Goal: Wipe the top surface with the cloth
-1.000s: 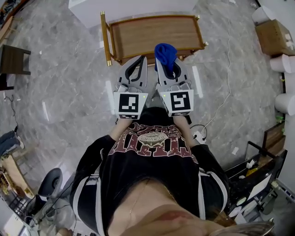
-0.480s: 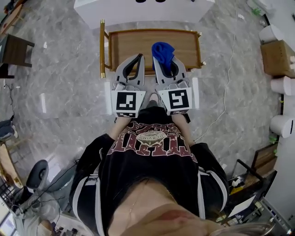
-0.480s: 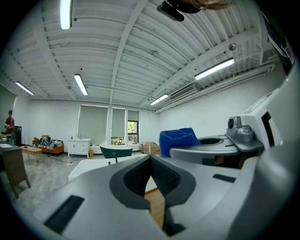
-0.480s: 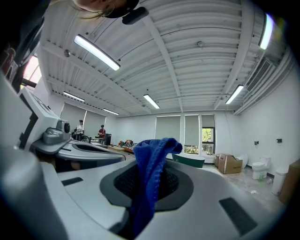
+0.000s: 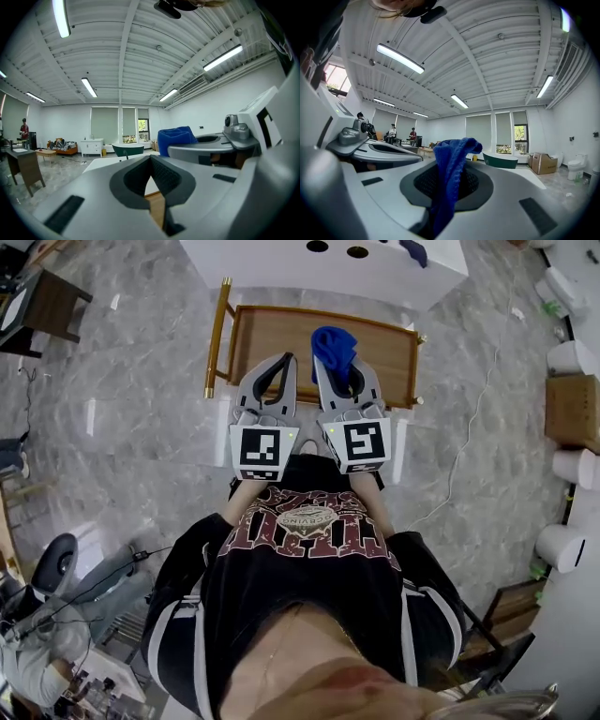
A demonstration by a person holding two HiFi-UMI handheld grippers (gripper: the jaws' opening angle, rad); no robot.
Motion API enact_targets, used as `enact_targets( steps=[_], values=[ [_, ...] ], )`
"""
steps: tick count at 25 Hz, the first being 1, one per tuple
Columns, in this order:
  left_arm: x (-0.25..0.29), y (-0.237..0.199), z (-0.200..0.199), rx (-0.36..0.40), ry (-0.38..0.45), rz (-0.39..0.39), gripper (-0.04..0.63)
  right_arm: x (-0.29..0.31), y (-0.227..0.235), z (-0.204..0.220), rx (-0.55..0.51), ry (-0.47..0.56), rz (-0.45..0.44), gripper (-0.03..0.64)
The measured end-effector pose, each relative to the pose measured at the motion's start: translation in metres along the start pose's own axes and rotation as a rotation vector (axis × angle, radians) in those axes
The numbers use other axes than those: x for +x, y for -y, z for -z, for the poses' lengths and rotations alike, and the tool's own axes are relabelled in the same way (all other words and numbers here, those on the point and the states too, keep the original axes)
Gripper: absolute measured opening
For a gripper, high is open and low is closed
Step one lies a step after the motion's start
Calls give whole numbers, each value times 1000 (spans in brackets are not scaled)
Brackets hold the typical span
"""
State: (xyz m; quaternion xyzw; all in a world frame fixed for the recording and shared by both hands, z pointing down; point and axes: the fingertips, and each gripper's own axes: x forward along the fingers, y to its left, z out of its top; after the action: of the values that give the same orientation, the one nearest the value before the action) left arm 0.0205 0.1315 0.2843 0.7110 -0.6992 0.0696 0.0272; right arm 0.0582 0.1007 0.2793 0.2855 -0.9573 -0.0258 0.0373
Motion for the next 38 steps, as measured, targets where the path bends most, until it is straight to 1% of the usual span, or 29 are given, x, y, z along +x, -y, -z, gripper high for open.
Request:
enact_targets(
  steps=[4, 7, 10, 17, 23, 32, 35, 38],
  values=[
    [6, -15, 8, -13, -16, -33, 49, 18, -3, 8, 7, -12, -36, 64],
    [15, -30, 9, -30, -17, -34, 49, 35, -5, 8, 10, -12, -45, 64],
    [26, -48, 11, -35, -15, -14, 49, 55, -5, 7, 11, -18, -25, 64],
    [74, -104, 7, -20, -8, 78, 49, 126, -6, 3, 7, -30, 33, 64],
    [103, -141, 11, -37, -8, 140, 49, 176, -8, 5, 0, -51, 69, 64],
    [119, -185, 27, -46, -31, 177, 49, 229, -14, 21, 3, -101, 107, 64],
    [130, -188, 36, -44, -44, 176, 49, 238, -7, 29, 7, -108, 109, 64],
    [142, -187, 44, -50, -67, 159, 49, 243, 4, 37, 18, -118, 94, 64]
  ],
)
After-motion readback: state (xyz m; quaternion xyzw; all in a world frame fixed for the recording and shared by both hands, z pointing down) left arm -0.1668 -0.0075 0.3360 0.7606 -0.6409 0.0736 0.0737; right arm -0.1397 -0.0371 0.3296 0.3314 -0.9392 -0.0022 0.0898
